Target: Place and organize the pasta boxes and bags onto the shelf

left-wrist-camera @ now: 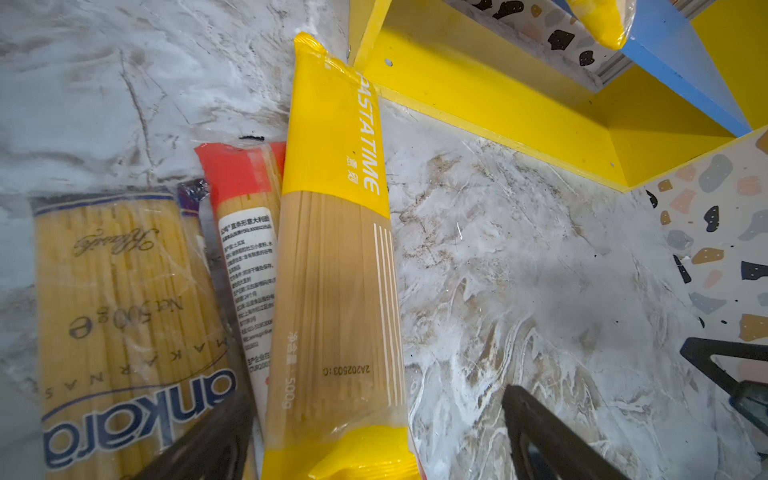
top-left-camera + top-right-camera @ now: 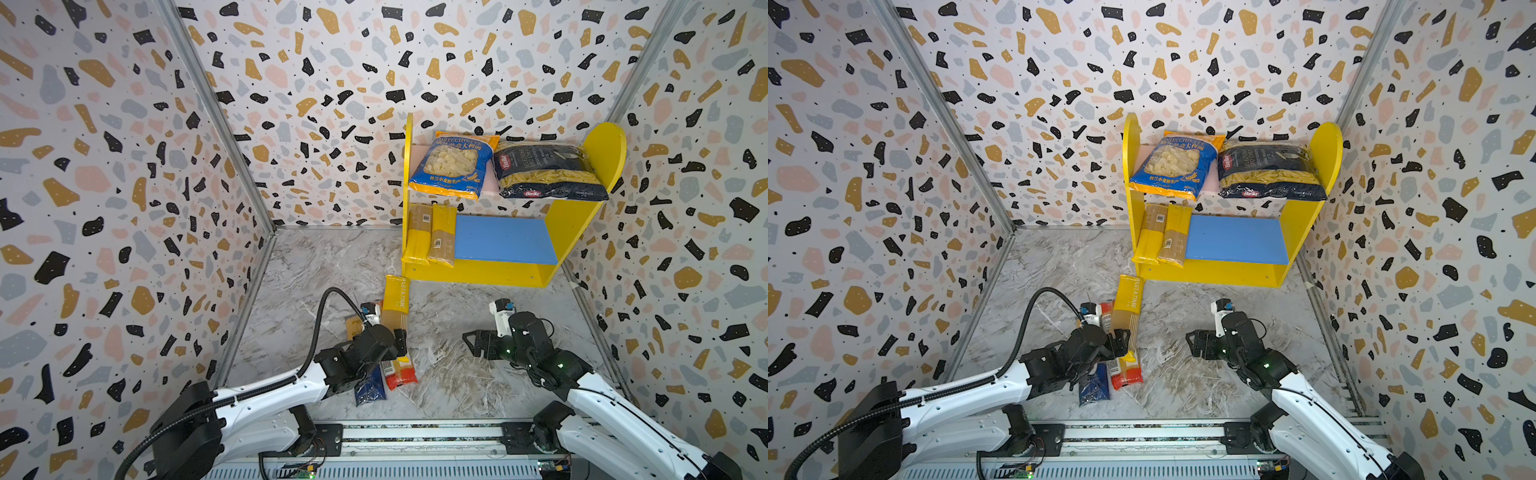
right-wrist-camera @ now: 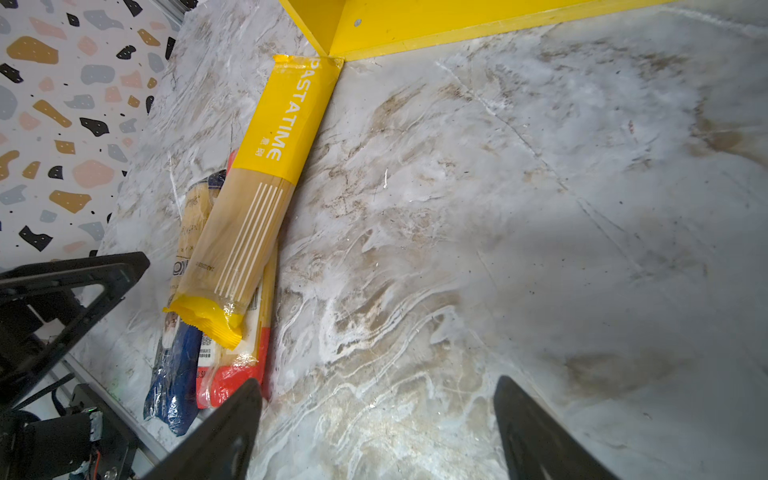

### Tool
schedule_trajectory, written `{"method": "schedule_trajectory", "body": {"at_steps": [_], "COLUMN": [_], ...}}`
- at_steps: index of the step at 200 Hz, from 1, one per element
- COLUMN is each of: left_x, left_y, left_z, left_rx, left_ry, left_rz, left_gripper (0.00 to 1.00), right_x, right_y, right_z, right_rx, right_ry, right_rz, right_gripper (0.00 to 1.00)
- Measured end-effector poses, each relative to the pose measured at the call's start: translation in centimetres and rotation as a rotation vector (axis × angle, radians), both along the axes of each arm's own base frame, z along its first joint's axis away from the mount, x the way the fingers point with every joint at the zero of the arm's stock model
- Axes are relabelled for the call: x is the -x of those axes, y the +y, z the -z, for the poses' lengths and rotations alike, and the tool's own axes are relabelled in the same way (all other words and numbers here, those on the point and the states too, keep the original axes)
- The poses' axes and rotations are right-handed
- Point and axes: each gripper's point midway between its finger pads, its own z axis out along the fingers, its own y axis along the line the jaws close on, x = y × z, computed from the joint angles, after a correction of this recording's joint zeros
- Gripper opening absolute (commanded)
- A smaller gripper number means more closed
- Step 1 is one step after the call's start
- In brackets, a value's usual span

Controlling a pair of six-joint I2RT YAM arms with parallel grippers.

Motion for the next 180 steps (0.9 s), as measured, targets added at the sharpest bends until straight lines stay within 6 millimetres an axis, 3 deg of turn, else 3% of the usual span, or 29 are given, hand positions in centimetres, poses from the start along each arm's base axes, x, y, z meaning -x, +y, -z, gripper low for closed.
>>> {"method": "schedule_trajectory", "body": {"at_steps": [49,79,151,180], "left_x": [0.4,0.5,1.2,1.0], "left_y": [-0.6,-2.0,-8.2,-9.7], "left_z": [4.5,4.7,4.6,4.3], "left_rx": [-0.089,-0.069,-0.031,-0.015], "left_ry": [0.103,0.114,0.12,0.114], "left_rz": [0.028,0.052,0.157,0.174], "left_gripper": [0.9,0.9,0.84,0.83], "right_x": [-0.2,-0.2,-0.4,-0.5], "right_y": [0.1,-0.1,-0.4,-0.7], "right_z": [-0.1,-0.5,-0.7,-0.9], "right_rx": [-0.012,-0.015,-0.015,-0.009], "right_ry": [-0.002,-0.017,-0.026,-0.04], "right_rz": [-0.005,-0.004,0.001,0.003], "right_gripper": [0.88,0.88,0.88,0.88]}}
